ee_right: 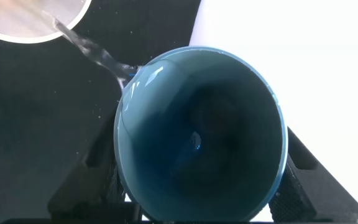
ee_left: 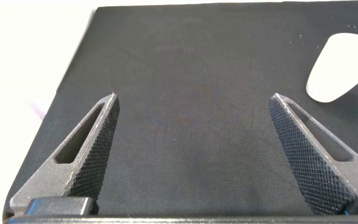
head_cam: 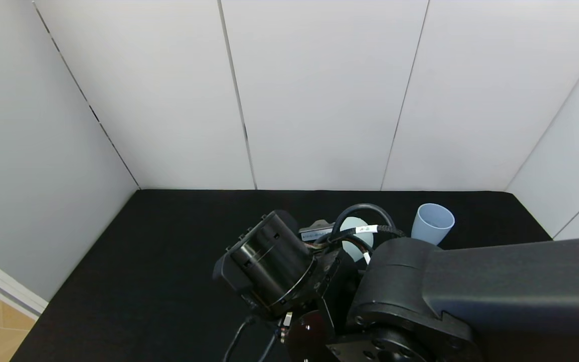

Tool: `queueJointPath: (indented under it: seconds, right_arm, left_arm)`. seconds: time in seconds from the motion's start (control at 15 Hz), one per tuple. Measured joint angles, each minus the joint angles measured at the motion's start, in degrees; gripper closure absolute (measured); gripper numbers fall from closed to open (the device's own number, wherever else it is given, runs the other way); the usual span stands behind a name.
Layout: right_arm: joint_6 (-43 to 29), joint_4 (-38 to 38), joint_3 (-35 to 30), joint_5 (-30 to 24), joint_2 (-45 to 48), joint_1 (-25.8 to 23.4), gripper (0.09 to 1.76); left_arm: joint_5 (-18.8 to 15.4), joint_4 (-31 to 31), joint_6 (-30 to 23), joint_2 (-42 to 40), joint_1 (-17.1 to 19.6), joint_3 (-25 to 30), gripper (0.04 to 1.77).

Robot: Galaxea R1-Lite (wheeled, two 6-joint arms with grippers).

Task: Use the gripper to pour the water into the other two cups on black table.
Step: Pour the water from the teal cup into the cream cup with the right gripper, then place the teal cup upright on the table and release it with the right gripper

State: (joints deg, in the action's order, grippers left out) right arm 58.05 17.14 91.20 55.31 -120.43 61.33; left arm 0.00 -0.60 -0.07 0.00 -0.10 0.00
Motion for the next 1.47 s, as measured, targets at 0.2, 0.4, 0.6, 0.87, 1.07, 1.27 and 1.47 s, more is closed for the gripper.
queueJointPath:
  seconds: [0.2,0.4,0.6,0.87,1.07,1.27,1.47]
  right_arm:
    - [0.8,0.0,0.0,0.0,0.1,0.2,0.62]
    - [1.4,-0.1,0.0,0.1,0.1,0.4,0.62]
    - [1.3,-0.4,0.0,0.1,0.2,0.4,0.62]
    - [-2.1,-1.1,0.0,-1.1,0.6,0.9,0.62]
    - [-9.5,-1.0,-0.1,-4.6,1.2,1.2,0.62]
    - [-16.4,-0.8,-0.2,-7.7,2.5,1.2,0.62]
    - [-21.3,-0.6,-0.7,-9.7,5.5,-0.2,0.62]
  left_arm:
    - [0.0,0.0,0.0,0.0,0.0,0.0,0.09]
    - [0.0,0.0,0.0,0.0,0.0,0.0,0.09]
    - [0.0,0.0,0.0,0.0,0.0,0.0,0.09]
    - [0.0,0.0,0.0,0.0,0.0,0.0,0.09]
    - [0.0,0.0,0.0,0.0,0.0,0.0,0.09]
    - [0.0,0.0,0.0,0.0,0.0,0.0,0.09]
    - [0.0,0.0,0.0,0.0,0.0,0.0,0.09]
